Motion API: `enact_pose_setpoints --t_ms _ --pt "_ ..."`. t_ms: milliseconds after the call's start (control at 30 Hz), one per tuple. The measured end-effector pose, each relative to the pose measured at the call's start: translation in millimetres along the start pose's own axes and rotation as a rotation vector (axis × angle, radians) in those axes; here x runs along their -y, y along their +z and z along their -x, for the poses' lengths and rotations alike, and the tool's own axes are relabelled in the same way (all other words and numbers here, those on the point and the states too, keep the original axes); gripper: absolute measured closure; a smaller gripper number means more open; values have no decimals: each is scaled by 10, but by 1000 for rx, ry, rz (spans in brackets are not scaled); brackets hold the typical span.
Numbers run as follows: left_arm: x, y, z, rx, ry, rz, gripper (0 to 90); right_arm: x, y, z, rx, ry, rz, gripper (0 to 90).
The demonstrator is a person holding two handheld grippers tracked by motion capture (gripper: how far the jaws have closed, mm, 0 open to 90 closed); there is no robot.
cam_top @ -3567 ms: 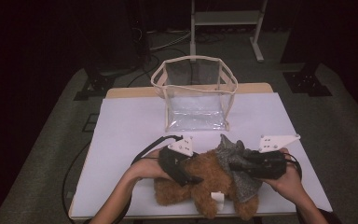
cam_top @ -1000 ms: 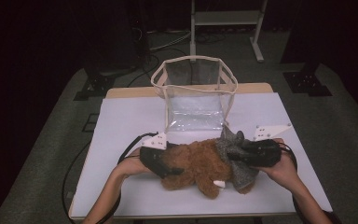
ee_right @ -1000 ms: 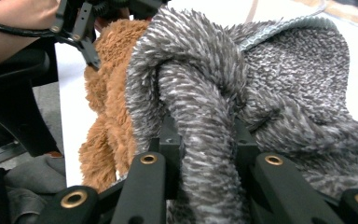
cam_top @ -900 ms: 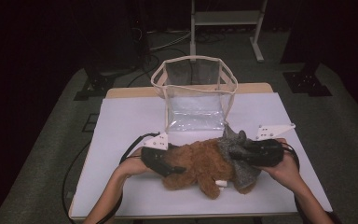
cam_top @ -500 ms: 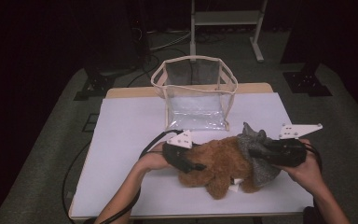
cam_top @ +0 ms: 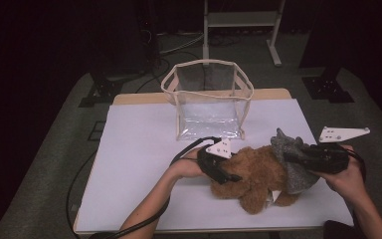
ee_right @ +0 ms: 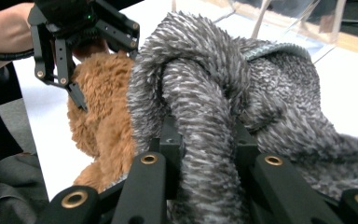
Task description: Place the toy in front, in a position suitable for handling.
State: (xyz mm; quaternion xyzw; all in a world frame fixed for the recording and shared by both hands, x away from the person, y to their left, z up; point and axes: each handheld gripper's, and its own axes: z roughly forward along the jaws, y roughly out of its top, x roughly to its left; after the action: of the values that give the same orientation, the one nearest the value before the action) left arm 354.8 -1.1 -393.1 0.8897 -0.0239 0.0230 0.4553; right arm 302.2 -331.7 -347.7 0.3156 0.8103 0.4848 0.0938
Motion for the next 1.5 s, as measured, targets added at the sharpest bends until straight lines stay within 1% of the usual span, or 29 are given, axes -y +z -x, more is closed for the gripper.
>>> enact_pose_setpoints --t_ms 33,133,200,267,300,367,400,467,567,600,667,733,767,800,833,933,967,1000,1067,1100,1133,1233,1300,1333,1400,1500 --pt "10 -11 -1 -4 -4 -1 287 16 19 5 -7 1 -4 731" --pt "29 -64 -11 -32 -10 -13 191 70 101 -6 -21 0 -28 741" --pt "54 -98 -12 -34 -25 -18 114 90 148 -23 -31 -3 -33 744" --pt "94 -135 -11 -36 -28 -13 79 92 175 -37 -38 -4 -34 745" --pt "109 -150 -12 -37 -32 -6 70 89 184 -40 -39 -10 -38 744" --pt "156 -206 -24 -46 -55 13 47 79 192 -47 -37 -9 -42 745" --pt "167 -223 -30 -50 -58 17 35 75 196 -48 -36 -11 -43 745" --pt "185 -262 -45 -53 -62 27 25 71 201 -48 -35 -11 -44 745" --pt "190 -293 -53 -52 -58 29 25 70 203 -46 -35 -11 -45 744" --pt "194 -288 -53 -47 -63 30 25 68 202 -45 -34 -11 -46 744" --pt "224 -214 -42 -29 -69 12 14 65 204 -44 -34 -12 -48 744" --pt "260 -137 -34 -10 -79 13 0 63 208 -44 -36 -13 -48 744" --pt "280 -102 -28 -14 -64 20 0 63 211 -44 -35 -14 -47 744" --pt "295 -80 -21 -12 -58 36 0 64 211 -44 -34 -14 -48 744" --pt "300 -64 -19 -13 -61 47 0 66 209 -43 -33 -14 -47 744" --pt "300 -43 -12 -16 -52 47 0 71 207 -32 -34 -14 -43 743" --pt "294 -44 -2 -18 -56 35 0 69 208 -33 -33 -11 -42 742" --pt "281 -64 3 -29 -56 9 52 65 209 -34 -32 -10 -42 742" --pt "224 -114 -10 -46 -75 -35 194 54 215 -34 -25 -11 -35 741" --pt "179 -147 -12 -53 -70 -61 235 46 217 -37 -19 -8 -32 739" --pt "150 -168 -15 -58 -66 -77 255 37 218 -35 -17 -8 -21 739" --pt "58 -283 -6 -96 -36 -123 283 10 229 -42 -16 -1 -7 739" --pt "43 -375 -17 -107 -32 -149 296 -20 277 -58 -30 -6 -5 739" --pt "53 -422 -18 -111 -32 -154 299 -31 303 -66 -35 -11 -8 739" --pt "93 -521 -16 -116 -31 -186 313 -67 391 -91 -56 -18 -14 739" --pt "169 -678 19 -129 -41 -228 327 -129 584 -148 -93 -25 -20 739"
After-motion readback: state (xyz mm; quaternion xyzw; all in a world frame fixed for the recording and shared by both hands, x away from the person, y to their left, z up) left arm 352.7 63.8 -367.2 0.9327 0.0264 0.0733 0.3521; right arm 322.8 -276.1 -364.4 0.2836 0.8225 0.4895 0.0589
